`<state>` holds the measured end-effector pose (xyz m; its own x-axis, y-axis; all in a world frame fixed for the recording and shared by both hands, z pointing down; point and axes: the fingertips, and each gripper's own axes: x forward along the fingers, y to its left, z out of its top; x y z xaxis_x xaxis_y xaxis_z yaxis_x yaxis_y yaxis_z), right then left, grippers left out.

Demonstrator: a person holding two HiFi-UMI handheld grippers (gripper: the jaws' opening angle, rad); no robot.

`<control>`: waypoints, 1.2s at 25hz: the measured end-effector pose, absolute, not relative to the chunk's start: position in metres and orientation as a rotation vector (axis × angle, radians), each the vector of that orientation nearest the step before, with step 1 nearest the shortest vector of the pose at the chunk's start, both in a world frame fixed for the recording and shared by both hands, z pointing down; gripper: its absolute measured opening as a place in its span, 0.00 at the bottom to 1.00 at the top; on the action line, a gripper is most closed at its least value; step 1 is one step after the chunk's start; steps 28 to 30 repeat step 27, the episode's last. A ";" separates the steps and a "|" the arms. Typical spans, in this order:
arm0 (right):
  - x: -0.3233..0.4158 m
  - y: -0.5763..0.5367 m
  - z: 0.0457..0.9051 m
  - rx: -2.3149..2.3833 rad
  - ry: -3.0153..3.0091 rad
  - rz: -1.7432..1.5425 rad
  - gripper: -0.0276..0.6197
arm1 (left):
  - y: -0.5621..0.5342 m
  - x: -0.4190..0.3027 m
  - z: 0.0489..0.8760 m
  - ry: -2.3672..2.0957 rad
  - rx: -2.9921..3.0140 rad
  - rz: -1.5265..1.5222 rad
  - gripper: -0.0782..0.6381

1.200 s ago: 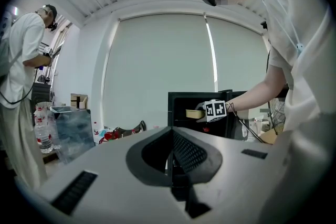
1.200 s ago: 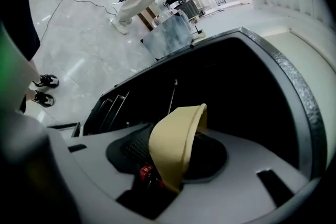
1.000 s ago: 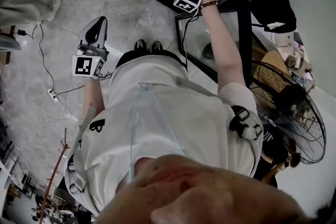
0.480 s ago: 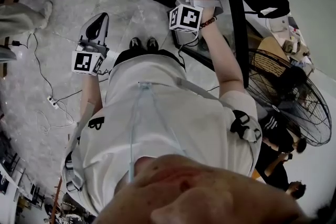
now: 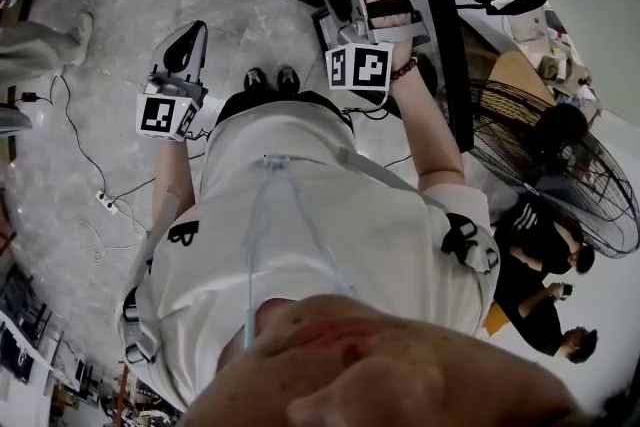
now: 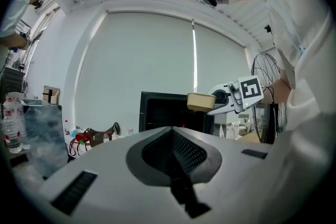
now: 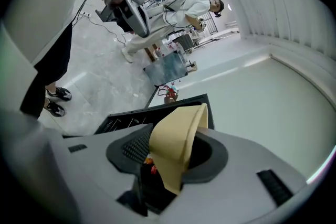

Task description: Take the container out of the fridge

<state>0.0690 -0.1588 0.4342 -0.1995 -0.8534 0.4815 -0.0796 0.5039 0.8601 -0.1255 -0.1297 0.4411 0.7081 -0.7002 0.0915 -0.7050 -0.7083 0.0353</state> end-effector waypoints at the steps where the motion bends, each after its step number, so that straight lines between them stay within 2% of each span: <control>1: 0.068 -0.156 0.431 0.815 -1.634 -0.873 0.31 | -0.130 -0.124 0.442 -1.165 2.842 0.111 0.12; 30: 0.067 -0.154 0.422 0.819 -1.638 -0.880 0.31 | -0.132 -0.124 0.439 -1.140 2.861 0.114 0.12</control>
